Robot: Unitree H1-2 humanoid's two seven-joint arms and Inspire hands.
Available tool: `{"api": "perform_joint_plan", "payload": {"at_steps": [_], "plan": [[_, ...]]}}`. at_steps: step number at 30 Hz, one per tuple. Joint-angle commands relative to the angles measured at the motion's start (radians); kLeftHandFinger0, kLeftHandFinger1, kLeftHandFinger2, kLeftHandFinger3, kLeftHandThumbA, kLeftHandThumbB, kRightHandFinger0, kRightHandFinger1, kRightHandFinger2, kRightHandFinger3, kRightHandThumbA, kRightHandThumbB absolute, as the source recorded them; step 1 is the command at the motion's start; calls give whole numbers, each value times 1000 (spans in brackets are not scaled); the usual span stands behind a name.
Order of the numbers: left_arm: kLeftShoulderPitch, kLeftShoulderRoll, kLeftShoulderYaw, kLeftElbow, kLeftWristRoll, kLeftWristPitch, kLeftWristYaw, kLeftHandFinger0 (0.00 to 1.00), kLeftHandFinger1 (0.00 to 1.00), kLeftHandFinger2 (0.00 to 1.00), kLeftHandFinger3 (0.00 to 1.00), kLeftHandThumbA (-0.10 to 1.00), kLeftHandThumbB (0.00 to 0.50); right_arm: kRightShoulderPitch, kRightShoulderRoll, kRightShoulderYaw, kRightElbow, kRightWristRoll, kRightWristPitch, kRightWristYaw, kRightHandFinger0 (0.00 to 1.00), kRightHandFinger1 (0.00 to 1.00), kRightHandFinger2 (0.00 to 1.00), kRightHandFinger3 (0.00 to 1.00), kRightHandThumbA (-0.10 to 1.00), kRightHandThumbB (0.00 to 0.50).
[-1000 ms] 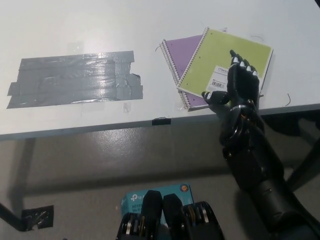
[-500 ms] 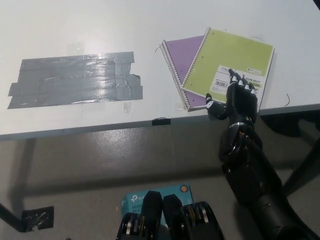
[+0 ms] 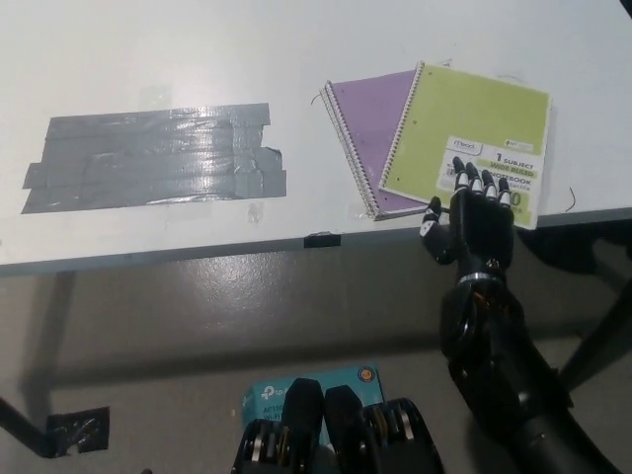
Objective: The robot uses its right hand to align two notebooks stacked together until they are fully overlapped
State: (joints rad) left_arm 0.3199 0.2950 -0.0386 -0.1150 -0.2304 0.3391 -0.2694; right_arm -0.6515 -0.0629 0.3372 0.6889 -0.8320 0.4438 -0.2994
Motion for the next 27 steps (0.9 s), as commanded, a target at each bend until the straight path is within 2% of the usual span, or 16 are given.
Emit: {"api": "perform_joint_plan", "payload": {"at_steps": [1,3,5,8,9,10,13,14,16,18,21,22,23,24,27], "plan": [[6,20,-7,-27,20,-9,-16,891,808,841,1000,1000,500,73,-61,80,14,-36,26,182,1000,1000,1000,1000,1000,370],[5,20,-7,-23,18,-9,-18,790,795,849,1000,1000,500,81,-78,122,18,-66,26,231,1000,1000,1000,1000,1000,408],[5,21,-7,-21,15,-16,-23,764,806,871,1000,1000,500,89,-90,149,3,-50,26,233,1000,1000,1000,1000,1000,406],[6,22,-6,-25,17,-13,-21,728,805,888,1000,1000,500,100,-104,190,-4,-39,19,236,1000,1000,1000,1000,1000,440],[7,23,-7,-25,19,-14,-20,726,805,890,1000,1000,500,100,-105,195,-4,-36,22,237,1000,1000,1000,1000,1000,441],[7,26,-7,-25,19,-13,-22,849,848,904,1000,1000,500,105,-103,199,-4,-31,21,236,1000,1000,1000,1000,1000,441],[10,28,-7,-25,21,-13,-22,790,814,857,1000,1000,500,118,-112,221,-40,-36,26,299,1000,1000,1000,1000,1000,401],[9,28,-7,-21,20,-17,-24,731,785,862,1000,1000,500,123,-119,234,-54,-32,26,311,1000,1000,1000,1000,1000,410],[10,30,-11,-21,22,-23,-30,708,779,861,1000,1000,500,130,-127,242,-67,-25,26,321,1000,1000,1000,1000,1000,411],[9,25,-8,-24,18,-19,-26,643,736,851,1000,1000,500,127,-133,253,-69,-15,13,325,1000,1000,1000,1000,1000,404],[9,25,-10,-27,27,-9,-18,644,742,854,1000,1000,500,110,-135,270,-65,-14,1,344,1000,1000,1000,1000,1000,402],[9,27,-14,-23,28,-15,-24,694,773,853,1000,1000,500,105,-141,278,-64,-17,-10,344,1000,1000,1000,1000,1000,413],[8,27,-14,-24,27,-13,-24,682,757,853,1000,1000,500,91,-142,291,-63,-26,-10,357,1000,1000,1000,1000,1000,413],[6,29,-15,-22,26,-16,-27,720,782,847,1000,1000,500,81,-142,294,-61,-22,-21,358,1000,1000,1000,1000,1000,405],[2,31,-16,-23,28,-14,-28,725,796,851,1000,1000,500,32,-139,311,-40,-21,-52,372,1000,1000,1000,1000,1000,420]]}}
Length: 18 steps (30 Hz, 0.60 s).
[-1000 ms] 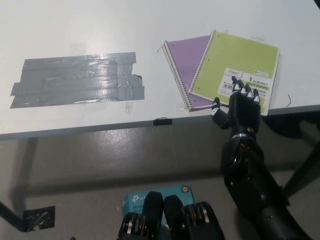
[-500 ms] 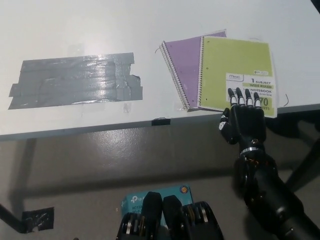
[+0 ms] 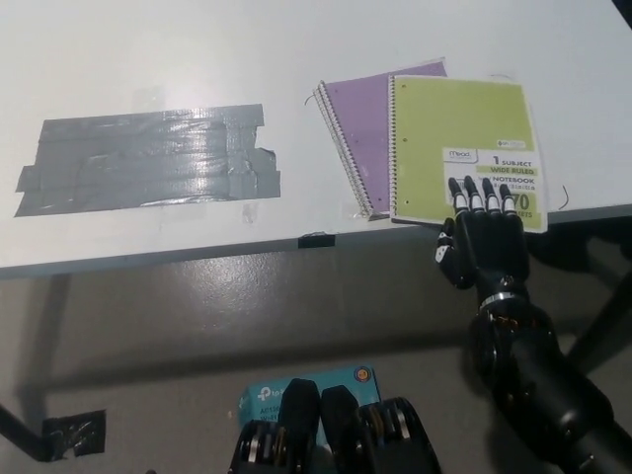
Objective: The robot uses its right hand to align two notebooks stacked together until they are fully overlapped
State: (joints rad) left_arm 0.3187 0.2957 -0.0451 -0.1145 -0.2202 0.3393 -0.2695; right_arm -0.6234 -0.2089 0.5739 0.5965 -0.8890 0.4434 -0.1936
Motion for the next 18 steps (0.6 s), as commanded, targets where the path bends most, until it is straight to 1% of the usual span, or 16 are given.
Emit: {"api": "perform_joint_plan", "payload": {"at_steps": [1,4,5,7,8,9,10,12,13,14,15,16,17,18], "plan": [[3,31,-9,-24,17,-14,-28,713,792,854,1000,1000,500,-13,8,78,46,36,-58,268,1000,1000,1000,1000,1000,428],[0,33,-12,-22,22,-6,-26,725,810,867,1000,1000,500,-47,14,87,39,38,-68,276,1000,1000,1000,1000,1000,415],[-1,32,-11,-23,21,-5,-25,729,803,868,1000,1000,500,-58,15,90,39,39,-71,280,1000,1000,1000,1000,1000,401],[-1,32,-11,-25,20,-3,-25,729,795,854,1000,1000,500,-95,21,104,45,35,-84,297,1000,1000,1000,1000,1000,405],[-2,33,-12,-26,23,0,-24,754,798,851,1000,1000,500,-104,22,109,45,33,-91,301,1000,1000,1000,1000,1000,407],[-2,32,-12,-26,25,2,-22,723,778,847,1000,1000,500,-110,20,116,46,29,-100,301,1000,1000,1000,1000,1000,410],[-3,33,-15,-29,27,6,-23,683,772,851,1000,1000,500,-116,15,127,35,28,-105,319,1000,1000,1000,1000,1000,402],[-6,32,-15,-23,28,1,-24,655,759,858,1000,1000,500,-122,10,136,37,27,-116,319,1000,1000,1000,1000,1000,403],[-7,30,-14,-29,28,13,-20,668,776,843,1000,1000,500,-129,5,153,35,12,-129,318,1000,1000,1000,1000,1000,394],[-8,31,-15,-28,27,9,-23,696,781,853,1000,1000,500,-135,2,164,32,9,-134,330,1000,1000,1000,1000,1000,397],[-8,32,-15,-27,30,8,-22,676,758,854,1000,1000,500,-138,0,171,34,6,-141,325,1000,1000,1000,1000,1000,391],[-9,31,-14,-28,30,12,-21,678,754,846,1000,1000,500,-141,-1,178,34,8,-142,329,1000,1000,1000,1000,1000,390],[-9,32,-15,-27,30,11,-22,680,753,842,1000,1000,500,-145,-3,187,34,8,-145,337,1000,1000,1000,1000,1000,378],[-7,32,-18,-30,30,7,-25,699,771,849,1000,1000,500,-144,-9,197,29,4,-156,337,1000,1000,1000,1000,1000,385]]}}
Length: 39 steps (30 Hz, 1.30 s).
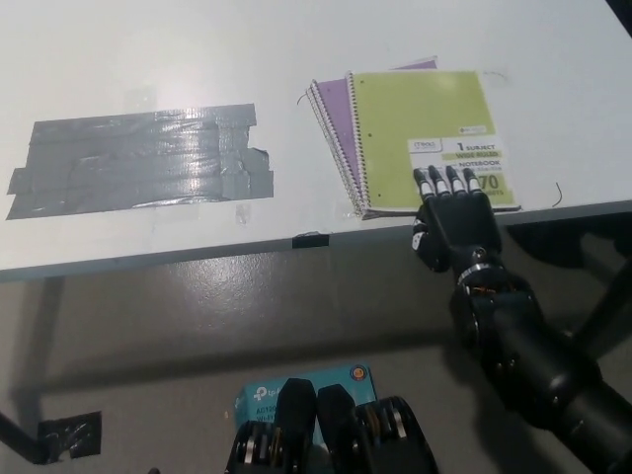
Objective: The robot uses its right hand to align two notebooks stacked together until they are fully overlapped
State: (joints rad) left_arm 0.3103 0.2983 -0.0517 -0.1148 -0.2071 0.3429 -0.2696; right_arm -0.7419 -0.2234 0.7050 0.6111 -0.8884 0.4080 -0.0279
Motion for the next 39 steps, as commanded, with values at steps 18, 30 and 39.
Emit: {"api": "perform_joint_plan", "payload": {"at_steps": [18,30,39], "plan": [[-6,31,-13,-44,23,27,-17,591,726,805,1000,1000,500,-36,-77,91,18,10,-187,197,1000,1000,1000,1000,1000,408],[5,42,-13,-45,19,9,-32,644,751,829,1000,1000,500,-34,-120,63,-6,5,-178,220,1000,1000,1000,1000,1000,415],[6,37,-18,-54,27,19,-28,716,798,863,1000,1000,500,-32,-99,69,-2,-26,-148,237,1000,1000,1000,1000,1000,441]]}}
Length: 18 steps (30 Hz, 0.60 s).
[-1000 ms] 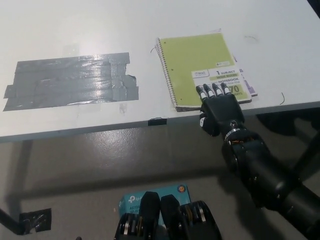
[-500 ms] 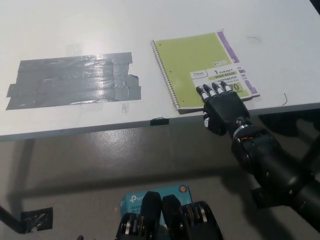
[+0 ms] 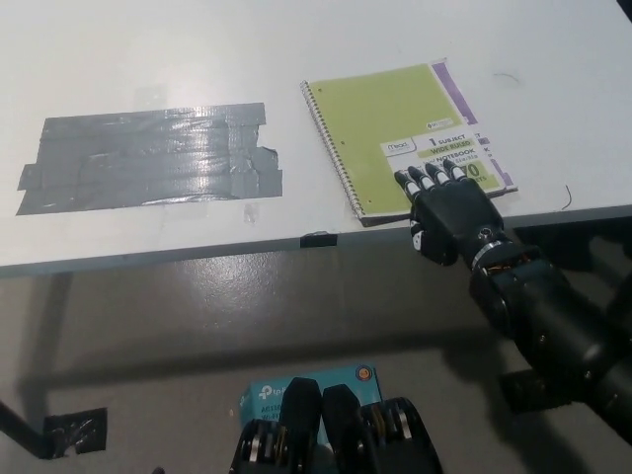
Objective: The robot uses its right hand to align two notebooks stacked together until they are fully overlapped
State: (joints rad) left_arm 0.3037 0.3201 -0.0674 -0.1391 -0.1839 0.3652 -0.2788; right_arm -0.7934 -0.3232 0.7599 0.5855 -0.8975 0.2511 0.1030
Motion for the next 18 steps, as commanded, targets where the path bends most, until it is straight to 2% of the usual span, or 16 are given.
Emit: {"api": "perform_joint_plan", "payload": {"at_steps": [1,3,7,8,12,14,18], "plan": [[12,18,-4,-27,7,-6,-20,724,804,866,1000,1000,500,22,5,8,18,-12,19,114,1000,1000,1000,1000,1000,432],[14,17,-4,-30,6,-5,-19,666,772,847,1000,1000,500,22,9,6,17,-16,30,121,1000,1000,1000,1000,1000,434],[14,19,-3,-32,0,-5,-25,672,771,854,1000,1000,500,33,13,-4,18,-19,38,117,1000,1000,1000,1000,1000,446],[13,16,-2,-30,4,-8,-21,586,717,833,1000,1000,500,35,13,-5,17,-20,42,120,1000,1000,1000,1000,1000,452],[19,13,1,-36,1,-2,-20,651,747,836,1000,1000,500,45,10,-4,15,-30,55,129,1000,1000,1000,1000,1000,459],[22,10,4,-37,1,-2,-17,582,707,827,1000,1000,500,51,9,-7,17,-28,58,133,1000,1000,1000,1000,1000,448],[23,10,4,-28,6,-15,-16,536,679,801,1000,1000,500,64,2,-13,17,-33,62,129,1000,1000,1000,1000,1000,444]]}}
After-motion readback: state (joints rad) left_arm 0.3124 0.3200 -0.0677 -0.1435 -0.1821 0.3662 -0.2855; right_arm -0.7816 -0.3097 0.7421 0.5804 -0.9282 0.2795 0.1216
